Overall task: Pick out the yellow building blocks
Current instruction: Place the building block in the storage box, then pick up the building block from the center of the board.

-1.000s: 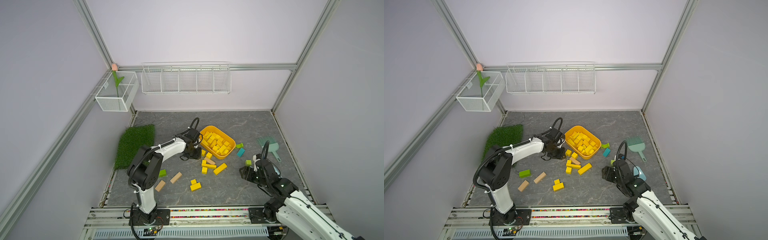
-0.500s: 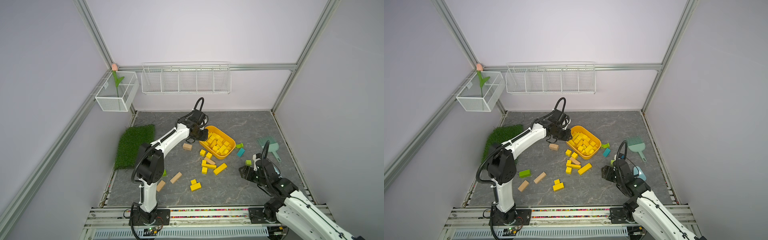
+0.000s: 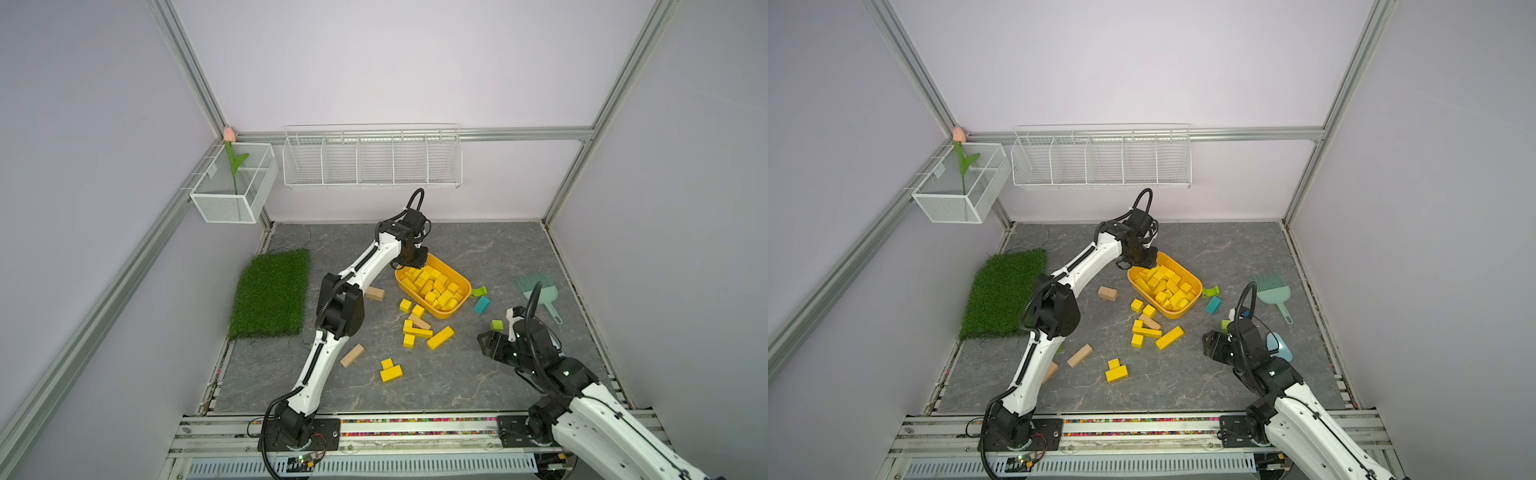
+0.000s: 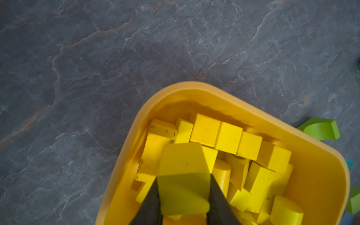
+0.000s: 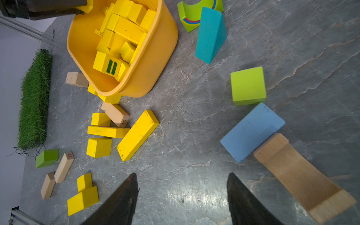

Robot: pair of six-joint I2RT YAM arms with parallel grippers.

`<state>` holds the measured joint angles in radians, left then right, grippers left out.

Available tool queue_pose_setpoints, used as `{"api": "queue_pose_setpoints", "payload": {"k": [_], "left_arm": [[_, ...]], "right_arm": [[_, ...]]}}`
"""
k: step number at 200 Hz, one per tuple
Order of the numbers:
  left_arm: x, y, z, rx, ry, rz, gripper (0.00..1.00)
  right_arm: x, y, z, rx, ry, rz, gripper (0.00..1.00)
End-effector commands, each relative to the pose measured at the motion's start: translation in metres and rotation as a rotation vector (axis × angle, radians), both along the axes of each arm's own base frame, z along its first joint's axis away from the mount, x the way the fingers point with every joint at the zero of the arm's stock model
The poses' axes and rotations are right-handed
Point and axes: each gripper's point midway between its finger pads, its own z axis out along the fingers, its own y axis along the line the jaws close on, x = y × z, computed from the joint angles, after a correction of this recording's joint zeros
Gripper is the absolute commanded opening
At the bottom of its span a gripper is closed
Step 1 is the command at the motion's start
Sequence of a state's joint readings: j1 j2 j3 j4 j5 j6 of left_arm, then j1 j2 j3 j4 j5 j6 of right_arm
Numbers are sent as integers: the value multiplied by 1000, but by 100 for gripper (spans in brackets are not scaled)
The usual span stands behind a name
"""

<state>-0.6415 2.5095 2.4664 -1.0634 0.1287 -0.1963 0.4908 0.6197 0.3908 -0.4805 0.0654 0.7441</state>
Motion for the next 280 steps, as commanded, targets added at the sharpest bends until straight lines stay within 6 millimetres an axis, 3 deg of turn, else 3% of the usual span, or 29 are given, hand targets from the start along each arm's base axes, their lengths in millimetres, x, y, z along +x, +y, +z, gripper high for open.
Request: {"api": "queue_pose_setpoints", "payload": {"k": [1, 48, 86, 122, 147, 183, 186, 218, 280], "left_arm": [[-2, 3, -1, 21, 20, -16, 31], [6, -2, -1, -5, -3, -3, 36], [8, -6, 4, -34, -9, -10, 48], [9, -6, 24, -58, -40, -2, 47], [3, -6, 56, -102, -68, -5, 43], [-22, 6, 101, -196, -132, 6, 41], [-26, 9, 94, -194, -120, 9, 41], [-66, 35, 98, -224, -121, 14, 42], [-144, 98, 65, -240, -157, 38, 42]], "right_arm": [[-1, -1, -5, -2, -2, 7, 73], [-1, -1, -5, 0, -4, 11, 73], [-1, 0, -5, 2, -1, 12, 73], [-1, -1, -6, -1, 2, 9, 73], [-1, -1, -6, -4, 5, 6, 73], [-1, -2, -8, -8, 18, 2, 73], [-1, -2, -8, -8, 18, 2, 73], [0, -1, -8, -15, 34, 3, 73], [1, 5, -3, -7, 57, 27, 73]]}}
